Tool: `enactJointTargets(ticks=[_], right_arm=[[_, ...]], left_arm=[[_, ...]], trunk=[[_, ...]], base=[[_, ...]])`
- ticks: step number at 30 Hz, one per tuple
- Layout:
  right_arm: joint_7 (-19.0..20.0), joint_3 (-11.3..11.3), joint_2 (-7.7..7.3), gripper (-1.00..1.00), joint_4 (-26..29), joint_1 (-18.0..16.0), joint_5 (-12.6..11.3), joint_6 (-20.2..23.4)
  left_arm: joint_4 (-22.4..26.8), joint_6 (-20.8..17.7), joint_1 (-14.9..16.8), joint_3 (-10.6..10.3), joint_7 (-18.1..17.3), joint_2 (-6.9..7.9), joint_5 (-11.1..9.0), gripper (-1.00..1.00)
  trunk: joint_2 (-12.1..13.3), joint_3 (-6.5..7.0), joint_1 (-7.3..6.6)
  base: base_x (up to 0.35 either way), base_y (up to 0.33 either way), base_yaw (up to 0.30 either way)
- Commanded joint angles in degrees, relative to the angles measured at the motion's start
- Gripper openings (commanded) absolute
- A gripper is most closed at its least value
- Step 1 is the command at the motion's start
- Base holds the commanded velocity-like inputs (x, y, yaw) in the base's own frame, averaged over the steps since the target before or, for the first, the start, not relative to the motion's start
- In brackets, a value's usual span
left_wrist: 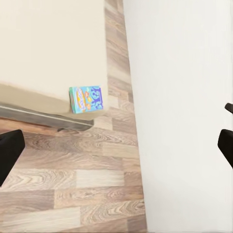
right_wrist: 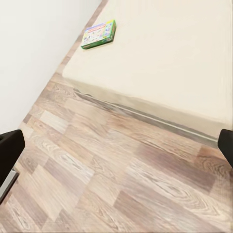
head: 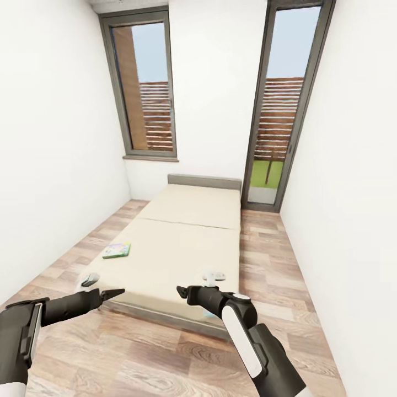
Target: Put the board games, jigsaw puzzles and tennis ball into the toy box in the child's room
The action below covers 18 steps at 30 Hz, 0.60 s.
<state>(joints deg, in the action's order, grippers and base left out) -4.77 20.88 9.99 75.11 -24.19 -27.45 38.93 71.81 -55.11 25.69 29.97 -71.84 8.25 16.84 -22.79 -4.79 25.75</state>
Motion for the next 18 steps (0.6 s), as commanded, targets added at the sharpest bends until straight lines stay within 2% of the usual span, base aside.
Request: enactJointTargets(ticks=[1,18], right_arm=[[-0.5,0.1,0.0,1.0,0.0,-0.1,-0.6,0.2],[-0.5,0.0,0.0,1.0,0.0,-0.1,-0.6,0.2]], left_arm=[[0.1,-0.5,0.1,0.1,-0.6,-0.03,0.6,1.0],[0.0,1.5,0.1,0.1,-0.5,-0.24,0.9,1.0]], trunk=[[-0.1,-0.06,0.03],[-0.1,1.09,0.03]], base=[[-0.073,0.0,-0.222],[-0.079,-0.004,-0.222]])
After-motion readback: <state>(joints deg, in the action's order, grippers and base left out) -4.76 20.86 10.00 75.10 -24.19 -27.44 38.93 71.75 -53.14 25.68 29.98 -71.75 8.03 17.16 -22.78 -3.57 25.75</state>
